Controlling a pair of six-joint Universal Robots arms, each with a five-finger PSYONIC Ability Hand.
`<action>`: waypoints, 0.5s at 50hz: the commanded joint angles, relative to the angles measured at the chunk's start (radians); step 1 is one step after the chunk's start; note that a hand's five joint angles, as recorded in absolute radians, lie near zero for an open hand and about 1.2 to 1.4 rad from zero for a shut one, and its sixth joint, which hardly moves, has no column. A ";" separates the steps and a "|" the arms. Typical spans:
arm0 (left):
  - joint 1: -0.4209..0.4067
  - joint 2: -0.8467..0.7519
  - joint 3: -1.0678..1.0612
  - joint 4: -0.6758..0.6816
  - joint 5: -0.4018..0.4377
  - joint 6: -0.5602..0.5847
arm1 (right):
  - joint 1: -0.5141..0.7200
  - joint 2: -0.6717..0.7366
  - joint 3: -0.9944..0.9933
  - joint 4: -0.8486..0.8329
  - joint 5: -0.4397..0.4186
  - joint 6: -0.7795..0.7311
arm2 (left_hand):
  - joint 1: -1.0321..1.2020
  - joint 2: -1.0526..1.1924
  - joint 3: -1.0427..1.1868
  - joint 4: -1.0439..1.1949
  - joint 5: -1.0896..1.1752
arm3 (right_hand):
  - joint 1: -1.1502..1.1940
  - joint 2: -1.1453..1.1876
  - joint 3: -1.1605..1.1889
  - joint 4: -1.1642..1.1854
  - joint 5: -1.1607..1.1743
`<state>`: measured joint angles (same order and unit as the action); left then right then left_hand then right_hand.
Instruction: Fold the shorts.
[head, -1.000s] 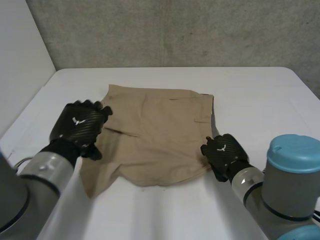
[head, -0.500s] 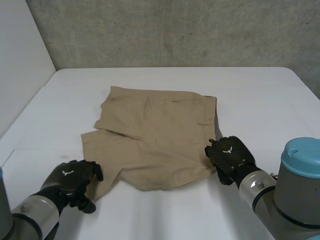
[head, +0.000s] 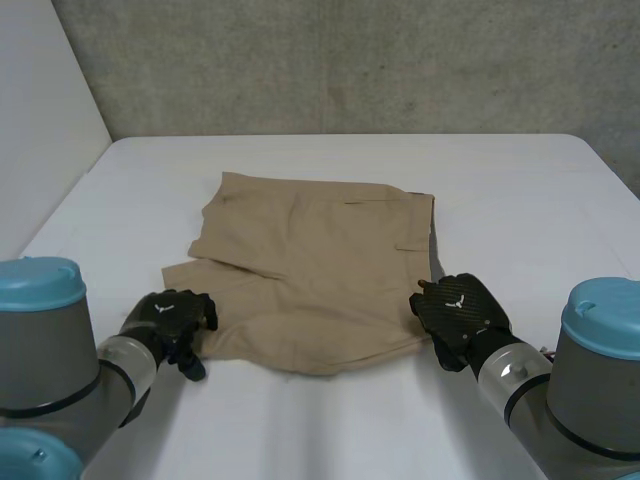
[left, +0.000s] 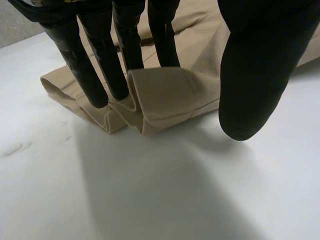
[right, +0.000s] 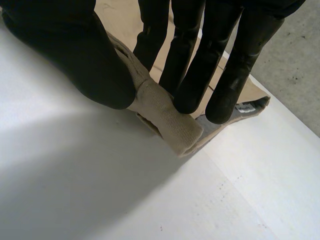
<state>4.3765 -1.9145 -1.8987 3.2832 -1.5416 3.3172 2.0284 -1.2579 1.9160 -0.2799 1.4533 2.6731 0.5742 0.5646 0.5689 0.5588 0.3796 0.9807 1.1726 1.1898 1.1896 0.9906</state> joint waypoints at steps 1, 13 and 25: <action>-0.003 -0.041 0.032 0.036 -0.022 0.070 | 0.000 0.000 -0.002 -0.001 0.001 -0.001 | 0.141 0.151 0.146 0.156 0.161 | 0.416 0.224 0.206 0.207 0.231; -0.002 -0.060 0.035 0.136 -0.019 0.171 | 0.003 -0.002 -0.064 0.013 0.007 -0.015 | 0.822 0.832 0.827 0.837 0.842 | 0.416 0.224 0.206 0.207 0.231; -0.038 0.462 0.271 -0.124 -0.012 0.217 | 0.006 -0.222 -0.605 0.537 0.041 -0.119 | 0.822 0.832 0.827 0.837 0.842 | 0.416 0.224 0.206 0.207 0.231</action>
<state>4.3566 -1.7226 -1.7895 3.3309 -1.5581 3.5381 2.0364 -1.3560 1.6393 -0.0550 1.4744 2.5950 1.1363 1.1877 1.1802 1.1981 0.9612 0.9807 1.1727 1.1898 1.1896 0.9906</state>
